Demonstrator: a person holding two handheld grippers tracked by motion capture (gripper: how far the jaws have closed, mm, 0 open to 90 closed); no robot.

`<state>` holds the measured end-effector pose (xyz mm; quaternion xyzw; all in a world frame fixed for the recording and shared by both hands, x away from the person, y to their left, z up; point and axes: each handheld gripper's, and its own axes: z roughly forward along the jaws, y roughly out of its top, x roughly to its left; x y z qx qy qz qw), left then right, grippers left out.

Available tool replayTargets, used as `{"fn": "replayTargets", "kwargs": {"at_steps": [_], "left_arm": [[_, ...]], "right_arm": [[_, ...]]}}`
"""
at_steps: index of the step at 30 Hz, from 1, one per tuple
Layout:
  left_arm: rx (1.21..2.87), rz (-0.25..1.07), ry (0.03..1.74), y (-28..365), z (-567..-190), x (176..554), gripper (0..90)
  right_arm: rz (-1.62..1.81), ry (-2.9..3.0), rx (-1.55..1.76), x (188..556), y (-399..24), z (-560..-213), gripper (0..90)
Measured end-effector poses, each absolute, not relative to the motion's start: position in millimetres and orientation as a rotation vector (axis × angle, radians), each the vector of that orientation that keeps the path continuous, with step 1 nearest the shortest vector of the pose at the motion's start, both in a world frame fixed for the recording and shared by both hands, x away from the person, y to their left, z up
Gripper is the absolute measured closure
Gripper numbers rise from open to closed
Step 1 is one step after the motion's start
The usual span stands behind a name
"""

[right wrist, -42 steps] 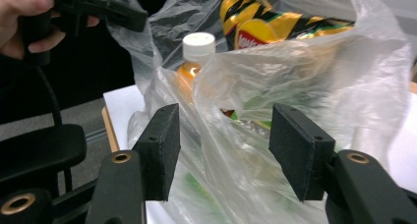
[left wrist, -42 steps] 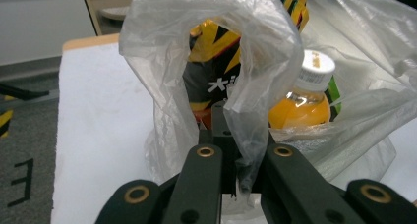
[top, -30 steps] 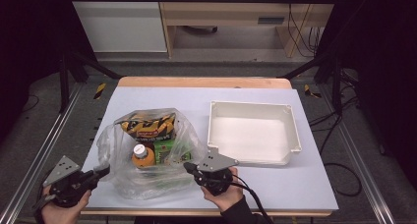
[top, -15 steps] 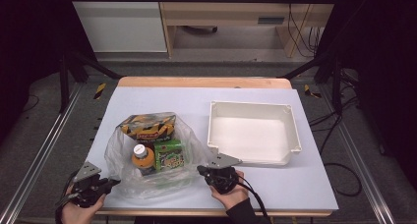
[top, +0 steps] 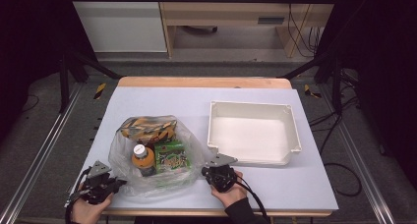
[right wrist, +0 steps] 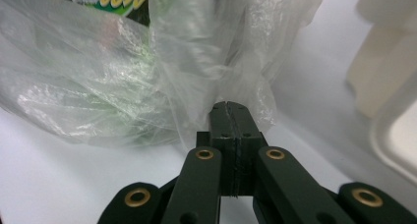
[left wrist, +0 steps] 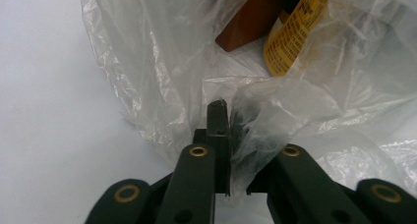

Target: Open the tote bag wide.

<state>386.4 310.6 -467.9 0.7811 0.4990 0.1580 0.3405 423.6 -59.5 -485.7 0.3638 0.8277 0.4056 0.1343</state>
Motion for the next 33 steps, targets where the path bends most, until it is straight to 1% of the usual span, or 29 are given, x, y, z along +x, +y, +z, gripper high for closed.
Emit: {"fn": "replayTargets", "kwargs": {"at_steps": [2, 4, 5, 7, 8, 10, 12, 13, 14, 16, 18, 19, 21, 22, 23, 27, 28, 33], "left_arm": [[2.027, 0.413, 1.278, 310.5, -468.0, 386.1, 79.3], [2.021, 0.419, 1.273, 310.6, -467.6, 385.2, 73.0], [2.013, 0.422, 1.267, 311.1, -466.5, 383.8, 73.0], [1.984, 0.439, 1.249, 312.7, -463.3, 380.0, 63.2], [1.941, 0.458, 1.234, 315.4, -458.9, 375.2, 51.4], [1.893, 0.471, 1.224, 319.0, -453.3, 370.3, 39.3], [1.873, 0.485, 1.220, 320.8, -450.1, 367.7, 31.3], [1.843, 0.525, 1.221, 323.3, -442.5, 363.4, 28.5], [1.843, 0.525, 1.221, 323.3, -442.5, 363.4, 25.3], [1.818, 0.568, 1.219, 325.2, -429.7, 358.3, 19.6], [1.802, 0.597, 1.210, 325.9, -421.5, 355.0, 16.4], [1.802, 0.597, 1.210, 325.9, -421.5, 355.0, 15.3], [1.794, 0.620, 1.203, 326.6, -413.9, 353.1, 14.4], [1.792, 0.624, 1.201, 327.3, -410.3, 352.6, 12.5], [1.789, 0.628, 1.200, 328.3, -406.6, 352.1, 12.5], [1.764, 0.658, 1.179, 331.6, -390.8, 350.5, 11.8], [1.759, 0.665, 1.173, 331.8, -386.8, 350.8, 11.9], [1.724, 0.679, 1.156, 336.5, -367.0, 358.6, 12.3]], "right_arm": [[1.172, 2.397, 1.049, 423.5, -57.4, -488.3, 90.0], [1.171, 2.399, 1.050, 423.3, -57.3, -488.1, 89.9], [1.178, 2.398, 1.044, 423.8, -57.9, -488.1, 88.7], [1.191, 2.397, 1.032, 422.7, -59.6, -486.3, 84.9], [1.222, 2.390, 1.013, 420.1, -62.2, -482.0, 80.9], [1.247, 2.376, 0.997, 416.5, -65.3, -476.0, 76.9], [1.277, 2.366, 0.977, 412.8, -68.7, -469.5, 71.5], [1.296, 2.355, 0.968, 411.2, -70.4, -466.0, 69.0], [1.318, 2.344, 0.963, 409.4, -71.9, -462.1, 66.1], [1.364, 2.314, 0.935, 406.9, -74.5, -453.4, 59.1], [1.408, 2.280, 0.913, 404.6, -76.6, -444.2, 53.1], [1.408, 2.280, 0.913, 404.6, -76.6, -444.2, 53.1], [1.450, 2.253, 0.887, 402.8, -78.1, -434.4, 49.0], [1.484, 2.227, 0.869, 401.4, -79.1, -424.6, 46.1], [1.484, 2.227, 0.869, 401.4, -79.1, -424.6, 46.1], [1.518, 2.171, 0.840, 402.2, -79.4, -406.0, 42.4], [1.533, 2.143, 0.832, 404.8, -79.0, -397.7, 42.1], [1.556, 2.102, 0.828, 413.3, -77.2, -384.5, 42.1]]}}
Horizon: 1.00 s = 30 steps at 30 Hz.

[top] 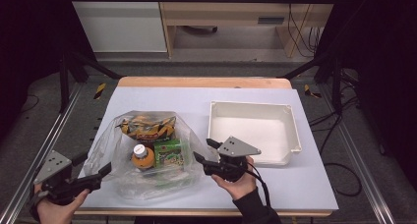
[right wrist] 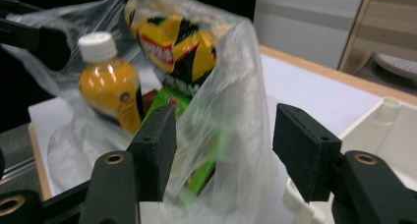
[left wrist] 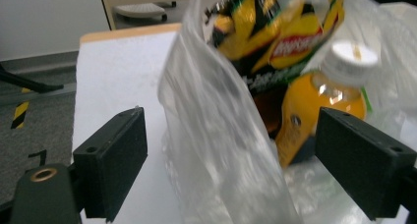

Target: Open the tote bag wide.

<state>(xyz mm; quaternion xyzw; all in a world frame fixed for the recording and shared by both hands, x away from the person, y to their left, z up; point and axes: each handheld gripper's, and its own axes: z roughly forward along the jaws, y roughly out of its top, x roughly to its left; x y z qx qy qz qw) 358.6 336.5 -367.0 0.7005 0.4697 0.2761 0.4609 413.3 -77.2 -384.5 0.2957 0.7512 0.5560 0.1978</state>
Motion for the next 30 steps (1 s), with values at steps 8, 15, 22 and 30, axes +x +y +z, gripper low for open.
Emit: {"fn": "replayTargets", "kwargs": {"at_steps": [8, 15, 22, 30], "left_arm": [[1.721, 0.677, 1.130, 339.9, -347.6, 389.9, 22.9], [1.774, 0.645, 1.114, 339.9, -345.1, 416.9, 36.6], [1.849, 0.617, 1.117, 337.5, -351.4, 431.9, 50.5], [1.904, 0.568, 1.114, 336.7, -359.9, 445.9, 70.3]], "right_arm": [[1.560, 2.059, 0.866, 440.4, -72.1, -368.6, 42.1], [1.570, 2.059, 0.884, 456.7, -64.0, -365.7, 41.8], [1.550, 2.105, 0.865, 466.9, -49.1, -366.8, 40.9], [1.477, 2.131, 0.834, 478.5, -33.7, -376.1, 58.4]]}}
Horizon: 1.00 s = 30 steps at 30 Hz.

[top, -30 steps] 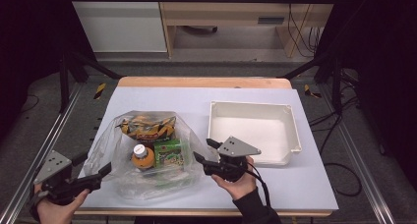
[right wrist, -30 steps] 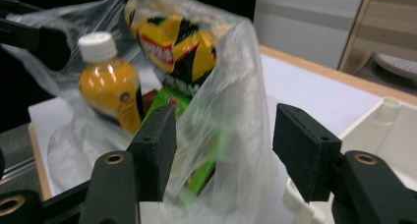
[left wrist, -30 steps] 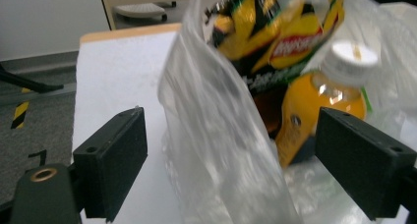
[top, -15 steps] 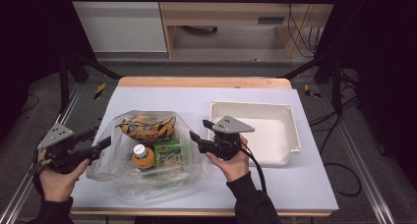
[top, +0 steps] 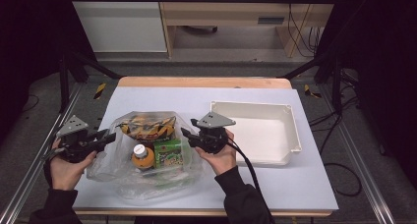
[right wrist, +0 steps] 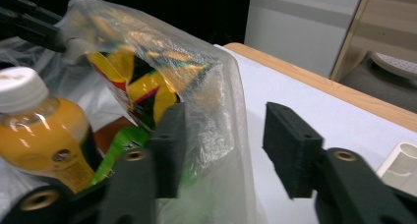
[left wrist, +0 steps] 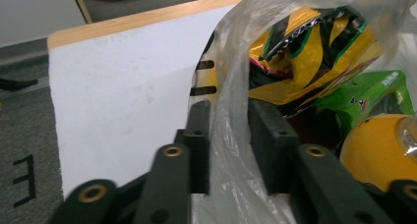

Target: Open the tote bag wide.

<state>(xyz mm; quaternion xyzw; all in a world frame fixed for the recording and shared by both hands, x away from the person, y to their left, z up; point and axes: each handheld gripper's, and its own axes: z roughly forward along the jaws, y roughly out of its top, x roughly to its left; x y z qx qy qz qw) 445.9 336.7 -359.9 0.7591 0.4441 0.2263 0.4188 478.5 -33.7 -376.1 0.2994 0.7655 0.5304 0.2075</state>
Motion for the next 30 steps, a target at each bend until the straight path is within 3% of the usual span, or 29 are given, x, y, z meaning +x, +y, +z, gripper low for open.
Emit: {"fn": "replayTargets", "kwargs": {"at_steps": [2, 3, 4, 7, 9, 19, 30], "left_arm": [[1.900, 0.558, 1.116, 337.4, -361.9, 448.1, 74.2], [1.903, 0.554, 1.114, 337.9, -362.5, 449.0, 81.0], [1.906, 0.555, 1.113, 338.4, -362.7, 449.6, 81.0], [1.900, 0.561, 1.107, 338.9, -362.1, 450.8, 89.2], [1.887, 0.565, 1.095, 338.5, -360.1, 450.9, 90.0], [1.784, 0.611, 1.093, 331.1, -348.8, 461.9, 90.0], [1.863, 0.548, 1.199, 325.7, -388.2, 487.0, 90.0]], "right_arm": [[1.469, 2.130, 0.835, 479.4, -33.4, -377.1, 61.5], [1.461, 2.137, 0.828, 480.4, -32.6, -378.1, 71.1], [1.461, 2.137, 0.828, 480.4, -32.6, -378.1, 71.1], [1.453, 2.150, 0.819, 481.1, -33.1, -377.9, 85.7], [1.444, 2.154, 0.824, 482.0, -34.7, -377.1, 89.9], [1.480, 2.024, 0.901, 491.8, -40.4, -373.6, 90.0], [1.231, 2.160, 0.957, 510.5, -23.1, -406.0, 89.8]]}}
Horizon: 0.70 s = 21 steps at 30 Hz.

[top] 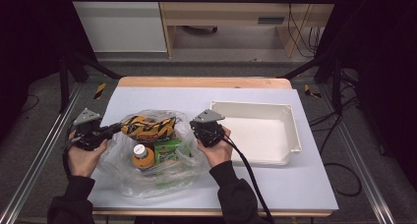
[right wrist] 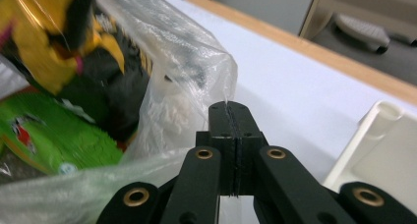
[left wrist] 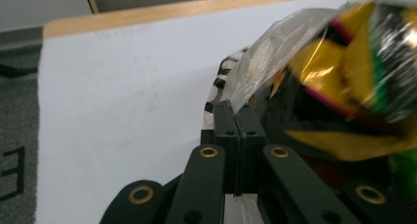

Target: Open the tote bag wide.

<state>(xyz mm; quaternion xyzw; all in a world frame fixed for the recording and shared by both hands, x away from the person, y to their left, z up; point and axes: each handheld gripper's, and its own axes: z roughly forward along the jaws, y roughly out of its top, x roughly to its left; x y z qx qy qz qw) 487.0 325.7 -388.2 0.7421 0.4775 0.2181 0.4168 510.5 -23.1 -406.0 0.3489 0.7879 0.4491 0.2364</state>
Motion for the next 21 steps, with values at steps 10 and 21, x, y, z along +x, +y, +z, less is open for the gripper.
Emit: {"fn": "replayTargets", "kwargs": {"at_steps": [10, 21], "left_arm": [[1.948, 0.518, 1.267, 317.2, -432.3, 501.1, 90.0], [2.021, 0.453, 1.329, 310.7, -459.9, 512.3, 89.9]], "right_arm": [[1.124, 2.249, 0.986, 517.9, -15.9, -426.7, 88.4], [1.051, 2.299, 1.017, 520.8, -11.9, -432.3, 88.4]]}}
